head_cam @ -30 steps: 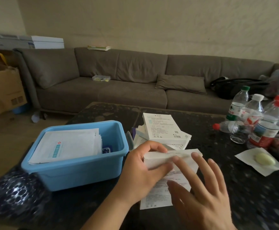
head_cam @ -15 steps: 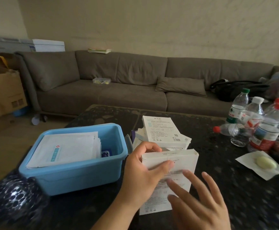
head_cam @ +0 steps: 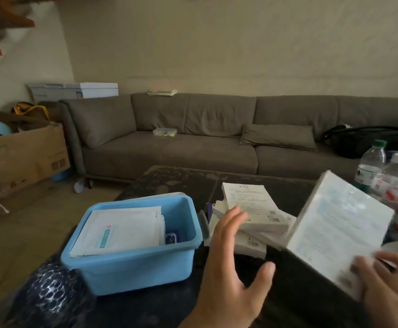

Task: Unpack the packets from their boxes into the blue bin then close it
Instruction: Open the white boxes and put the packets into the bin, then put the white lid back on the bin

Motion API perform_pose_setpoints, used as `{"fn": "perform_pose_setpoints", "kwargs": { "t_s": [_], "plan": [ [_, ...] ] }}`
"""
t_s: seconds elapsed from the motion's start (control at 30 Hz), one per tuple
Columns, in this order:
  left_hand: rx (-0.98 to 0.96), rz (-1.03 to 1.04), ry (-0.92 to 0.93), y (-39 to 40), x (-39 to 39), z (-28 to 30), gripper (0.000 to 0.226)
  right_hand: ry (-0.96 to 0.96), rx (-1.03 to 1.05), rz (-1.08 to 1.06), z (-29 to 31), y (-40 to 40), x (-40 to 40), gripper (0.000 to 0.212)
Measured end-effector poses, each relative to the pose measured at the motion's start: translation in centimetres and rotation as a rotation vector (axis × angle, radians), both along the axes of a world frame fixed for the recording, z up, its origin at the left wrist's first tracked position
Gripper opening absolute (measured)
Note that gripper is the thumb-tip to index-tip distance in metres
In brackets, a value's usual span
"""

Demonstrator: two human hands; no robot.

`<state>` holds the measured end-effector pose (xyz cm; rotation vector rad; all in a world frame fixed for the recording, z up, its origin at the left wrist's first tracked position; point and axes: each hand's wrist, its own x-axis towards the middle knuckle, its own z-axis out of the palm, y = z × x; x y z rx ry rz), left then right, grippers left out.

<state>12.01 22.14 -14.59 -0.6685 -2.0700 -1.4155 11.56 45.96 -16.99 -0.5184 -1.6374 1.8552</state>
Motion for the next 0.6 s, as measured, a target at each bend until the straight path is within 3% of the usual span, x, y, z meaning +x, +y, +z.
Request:
{"fn": "perform_pose_setpoints", "kwargs": {
  "t_s": [0.07, 0.13, 0.23, 0.3, 0.37, 0.47, 0.53, 0.6],
  "plan": [
    [-0.092, 0.073, 0.067, -0.2, -0.4, -0.4, 0.038, -0.244, 0.126, -0.018, -1.7, 2.8, -1.8, 0.045],
    [-0.137, 0.082, 0.082, -0.5, -0.5, -0.8, 0.02, -0.492, 0.292, 0.022, -2.8, 4.2, -3.4, 0.042],
    [-0.196, 0.081, 0.101, -0.8, -0.8, -0.6, 0.012, -0.889, 0.657, 0.086, -1.2, 4.1, -4.9, 0.041],
    [-0.241, 0.078, 0.102, -1.3, -1.2, 0.1, 0.012, -1.006, 0.824, 0.08, 0.4, 3.8, -5.3, 0.05],
    [-0.284, 0.103, 0.105, -2.4, -1.7, 1.6, 0.015, -0.926, 0.92, 0.019, 2.1, 2.5, -5.8, 0.05],
    [-0.254, 0.182, 0.123, -5.4, -3.1, 6.3, 0.015, -0.551, 1.085, 0.017, 6.1, -2.7, -7.1, 0.04],
    [-0.171, 0.25, 0.052, -8.5, -4.8, 10.2, 0.012, -0.303, 1.127, 0.221, 9.1, -7.6, -8.6, 0.03],
    [-0.116, 0.335, -0.067, -12.4, -7.4, 13.5, 0.007, -0.224, 1.044, 0.483, 11.1, -12.7, -11.3, 0.025]
  ]
}}
